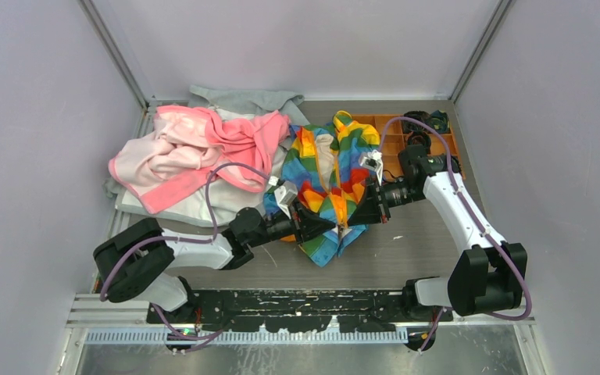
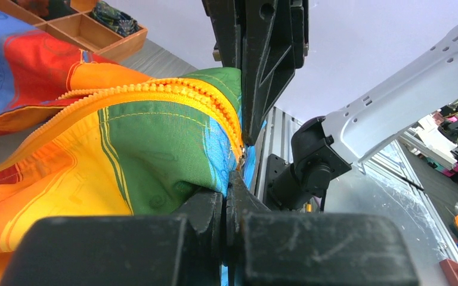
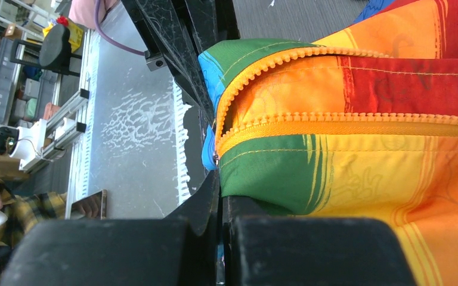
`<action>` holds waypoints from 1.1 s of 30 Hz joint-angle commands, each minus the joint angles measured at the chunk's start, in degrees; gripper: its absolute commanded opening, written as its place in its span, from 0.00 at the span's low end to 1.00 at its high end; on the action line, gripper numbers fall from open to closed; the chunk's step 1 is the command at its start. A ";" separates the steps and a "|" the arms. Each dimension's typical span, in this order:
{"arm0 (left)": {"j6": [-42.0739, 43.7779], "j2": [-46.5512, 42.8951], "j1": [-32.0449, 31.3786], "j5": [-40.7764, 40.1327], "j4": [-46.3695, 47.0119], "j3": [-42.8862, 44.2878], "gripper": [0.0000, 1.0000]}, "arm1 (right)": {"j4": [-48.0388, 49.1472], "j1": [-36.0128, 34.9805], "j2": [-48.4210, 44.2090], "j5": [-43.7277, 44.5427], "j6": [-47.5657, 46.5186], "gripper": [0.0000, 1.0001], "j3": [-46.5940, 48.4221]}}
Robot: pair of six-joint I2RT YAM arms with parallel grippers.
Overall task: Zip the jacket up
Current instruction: Insert the zipper into the jacket.
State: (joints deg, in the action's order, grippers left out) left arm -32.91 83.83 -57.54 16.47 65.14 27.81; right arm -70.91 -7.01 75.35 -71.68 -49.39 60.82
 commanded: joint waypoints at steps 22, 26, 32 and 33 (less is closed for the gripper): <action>2.48 1.31 -0.28 -1.44 10.44 -0.84 0.00 | 0.70 -0.07 -1.96 -4.08 1.02 0.01 0.04; 2.48 1.27 -0.23 -1.53 10.44 -1.01 0.00 | 0.85 -0.06 -1.97 -4.13 1.13 0.01 0.09; 2.37 1.26 -0.22 -1.28 10.44 -1.24 0.00 | 1.71 0.36 -1.97 -4.44 2.19 0.01 -0.04; 2.28 1.22 -0.25 -1.29 10.44 -1.27 0.00 | 1.82 0.53 -1.96 -4.65 2.41 0.01 -0.08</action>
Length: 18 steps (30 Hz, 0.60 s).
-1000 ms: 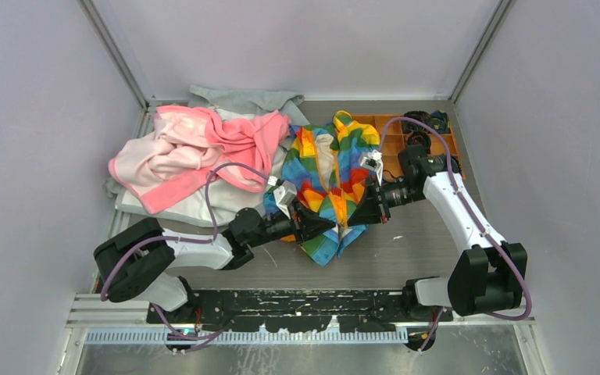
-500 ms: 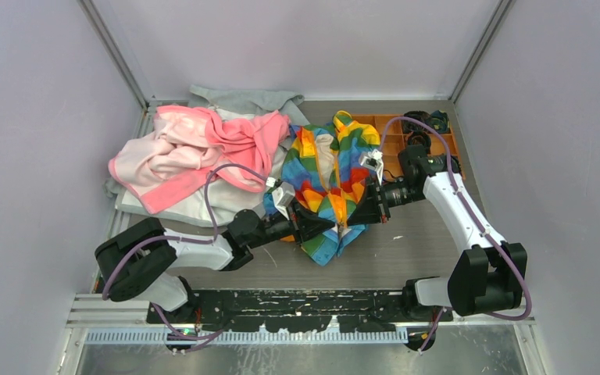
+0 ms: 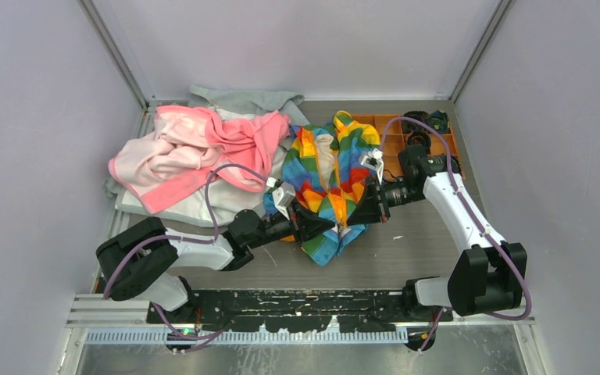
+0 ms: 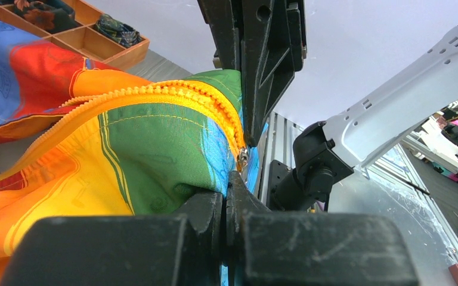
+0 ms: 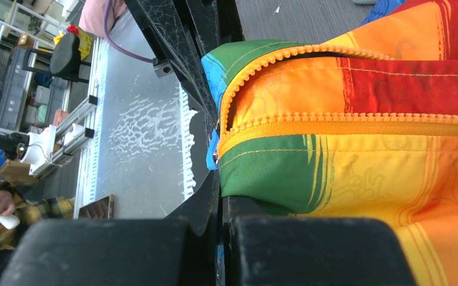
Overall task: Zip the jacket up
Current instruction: Insert the zipper into the jacket.
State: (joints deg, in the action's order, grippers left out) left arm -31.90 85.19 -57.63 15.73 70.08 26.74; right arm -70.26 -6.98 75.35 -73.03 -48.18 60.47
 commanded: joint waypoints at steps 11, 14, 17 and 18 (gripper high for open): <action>0.97 0.14 -0.19 0.09 5.50 -0.47 0.00 | 2.10 0.92 -1.89 -3.32 2.23 0.01 -0.09; 0.72 0.43 -0.18 0.48 5.50 -0.22 0.00 | 2.41 0.94 -1.85 -3.34 2.56 0.01 -0.26; 0.76 0.86 -0.20 0.62 5.50 -0.03 0.00 | 2.56 0.92 -1.87 -3.42 2.66 0.01 -0.26; 0.82 0.98 -0.19 0.62 5.46 -0.09 0.00 | 2.50 0.96 -1.88 -3.43 2.66 0.01 -0.26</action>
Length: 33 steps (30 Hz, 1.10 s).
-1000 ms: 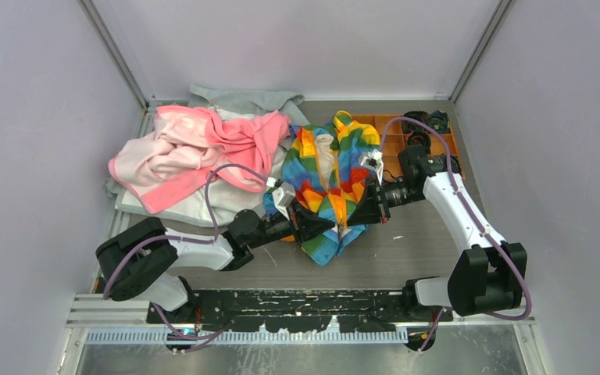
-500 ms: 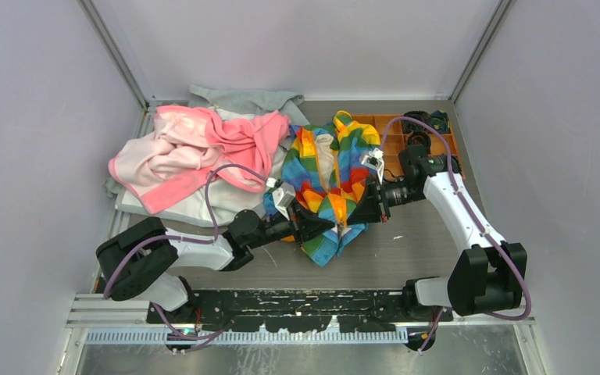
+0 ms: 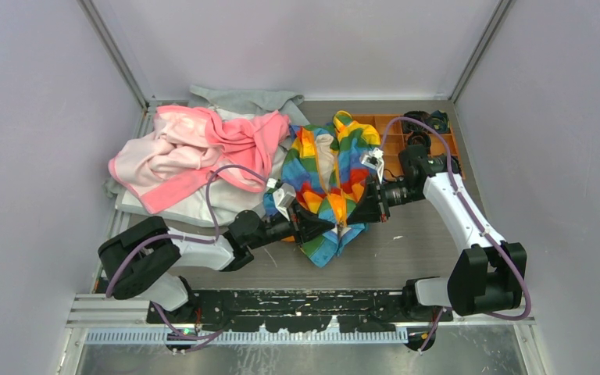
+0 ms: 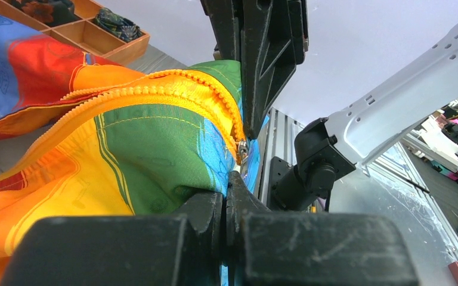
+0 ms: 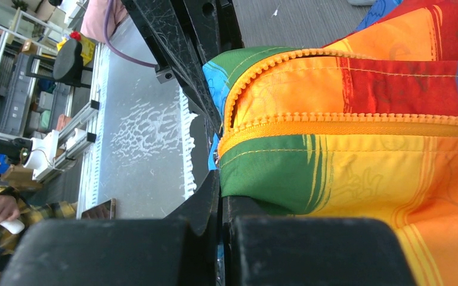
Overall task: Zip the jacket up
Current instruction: Insert the zipper into the jacket.
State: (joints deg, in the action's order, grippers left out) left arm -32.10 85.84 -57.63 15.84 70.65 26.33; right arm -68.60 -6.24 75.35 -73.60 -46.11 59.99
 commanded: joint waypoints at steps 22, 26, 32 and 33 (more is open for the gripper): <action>6.52 -3.61 -0.62 1.92 -5.31 0.96 0.00 | 6.20 0.19 -0.95 -1.46 7.61 0.01 -0.92; 8.16 -4.60 -0.60 1.81 -9.69 1.81 0.00 | 6.02 -0.34 -0.98 -1.37 7.59 0.01 -1.01; 9.29 -5.16 -0.64 2.53 -14.76 3.62 0.00 | 6.02 -1.14 -1.04 -1.46 7.52 0.01 -0.93; 9.33 -5.19 -0.59 2.53 -14.91 3.76 0.00 | 6.02 -1.14 -1.07 -1.39 7.57 0.01 -0.92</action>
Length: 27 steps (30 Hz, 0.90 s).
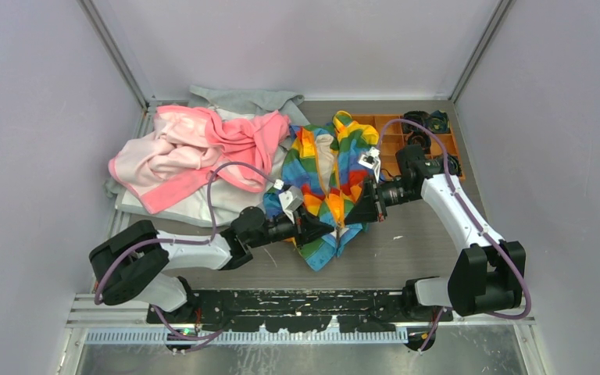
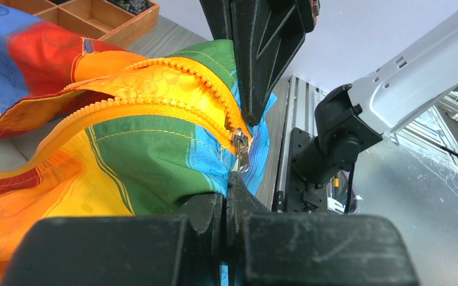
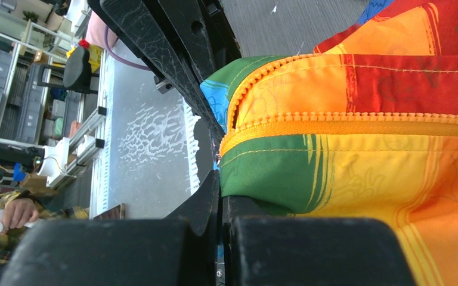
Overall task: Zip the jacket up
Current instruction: Insert the zipper into the jacket.
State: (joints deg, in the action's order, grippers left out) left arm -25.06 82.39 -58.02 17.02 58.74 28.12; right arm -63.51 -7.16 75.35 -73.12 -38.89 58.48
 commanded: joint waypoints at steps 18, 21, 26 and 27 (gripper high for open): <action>1.44 -2.54 -0.10 9.44 -13.14 3.97 0.00 | 5.58 2.36 -2.56 -1.14 5.76 0.01 -0.71; 0.05 -0.35 0.19 10.44 -14.46 5.11 0.00 | 4.41 1.68 -2.80 -1.38 3.78 0.01 -0.79; -4.27 2.67 2.54 10.90 -15.24 6.30 0.00 | 1.78 -0.34 -3.15 -0.49 0.24 0.01 -0.64; -5.12 3.03 2.91 11.12 -15.30 6.44 0.00 | 1.79 -0.72 -2.96 0.20 0.22 0.01 -0.60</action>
State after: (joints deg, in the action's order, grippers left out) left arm -26.41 83.77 -56.60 24.51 46.39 33.21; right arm -61.76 -6.83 74.48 -71.61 -36.27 56.66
